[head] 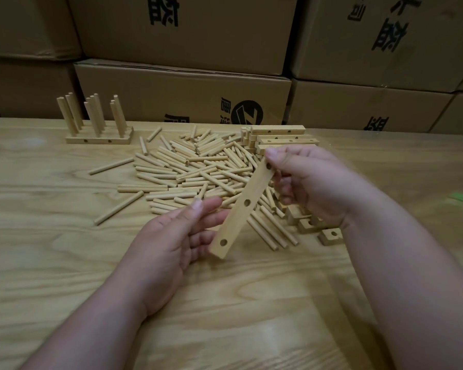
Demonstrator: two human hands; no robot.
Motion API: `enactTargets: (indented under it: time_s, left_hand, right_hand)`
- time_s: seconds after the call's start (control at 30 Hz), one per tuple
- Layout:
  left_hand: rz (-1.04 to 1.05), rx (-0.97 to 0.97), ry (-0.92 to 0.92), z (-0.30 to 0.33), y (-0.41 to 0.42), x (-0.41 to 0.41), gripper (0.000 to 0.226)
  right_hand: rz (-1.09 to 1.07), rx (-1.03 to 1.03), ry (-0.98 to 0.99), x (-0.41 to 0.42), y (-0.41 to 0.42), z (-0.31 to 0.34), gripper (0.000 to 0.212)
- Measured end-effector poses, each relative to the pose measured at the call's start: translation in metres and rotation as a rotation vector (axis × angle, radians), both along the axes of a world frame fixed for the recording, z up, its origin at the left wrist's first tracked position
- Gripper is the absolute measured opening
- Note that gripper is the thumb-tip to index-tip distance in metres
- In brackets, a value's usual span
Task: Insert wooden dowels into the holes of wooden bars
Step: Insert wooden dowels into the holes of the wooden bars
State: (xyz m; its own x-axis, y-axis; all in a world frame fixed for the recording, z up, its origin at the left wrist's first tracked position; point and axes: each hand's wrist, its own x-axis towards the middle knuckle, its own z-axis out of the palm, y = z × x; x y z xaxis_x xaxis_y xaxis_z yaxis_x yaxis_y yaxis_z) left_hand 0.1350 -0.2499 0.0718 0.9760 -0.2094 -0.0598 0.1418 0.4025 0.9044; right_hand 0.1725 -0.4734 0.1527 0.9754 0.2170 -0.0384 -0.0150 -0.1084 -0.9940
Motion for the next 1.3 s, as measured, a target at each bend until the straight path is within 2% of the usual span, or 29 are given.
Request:
enactTargets:
  time_s: [0.13, 0.27, 0.3, 0.37, 0.43, 0.5, 0.57, 0.67, 0.83, 1.0, 1.13, 1.3]
  left_hand:
    - [-0.025, 0.07, -0.063, -0.002, 0.0, -0.001, 0.037]
    - [0.006, 0.066, -0.062, -0.003, 0.002, 0.0, 0.036]
    - [0.026, 0.04, -0.042, -0.003, 0.003, 0.001, 0.037]
    - [0.079, -0.034, 0.01, -0.002, 0.003, 0.003, 0.04]
    - [0.129, -0.1, 0.048, -0.001, 0.004, 0.004, 0.043]
    - [0.148, -0.13, 0.067, 0.001, 0.004, 0.005, 0.041]
    - [0.14, -0.136, 0.067, 0.002, 0.004, 0.005, 0.036]
    - [0.125, -0.134, 0.058, 0.003, 0.004, 0.003, 0.029]
    - [0.135, -0.151, 0.071, 0.006, 0.005, 0.002, 0.014]
    - [0.135, -0.159, 0.092, 0.008, 0.004, 0.001, 0.023]
    - [0.149, -0.149, 0.072, 0.004, 0.004, 0.002, 0.001]
    - [0.136, -0.17, 0.055, 0.005, 0.004, 0.003, 0.022]
  right_hand:
    - [-0.013, -0.07, -0.025, -0.002, 0.026, -0.012, 0.021]
    - [-0.103, -0.115, -0.056, -0.004, 0.036, -0.015, 0.022]
    - [-0.149, -0.217, -0.08, -0.004, 0.033, -0.014, 0.023]
    - [-0.219, -0.573, -0.15, -0.002, 0.024, -0.016, 0.029]
    - [-0.21, -0.926, -0.133, -0.001, 0.019, -0.019, 0.031]
    - [-0.19, -1.1, -0.032, 0.001, 0.02, -0.024, 0.031]
    - [-0.173, -1.177, 0.043, 0.002, 0.022, -0.029, 0.033]
    - [-0.144, -1.237, 0.083, 0.004, 0.024, -0.032, 0.037]
    - [-0.057, -1.216, 0.11, 0.003, 0.029, -0.031, 0.027]
    - [0.006, -1.185, 0.15, 0.0, 0.03, -0.03, 0.027]
    - [0.069, -1.193, 0.158, -0.003, 0.03, -0.027, 0.03]
    - [0.116, -1.198, 0.16, -0.004, 0.03, -0.027, 0.029]
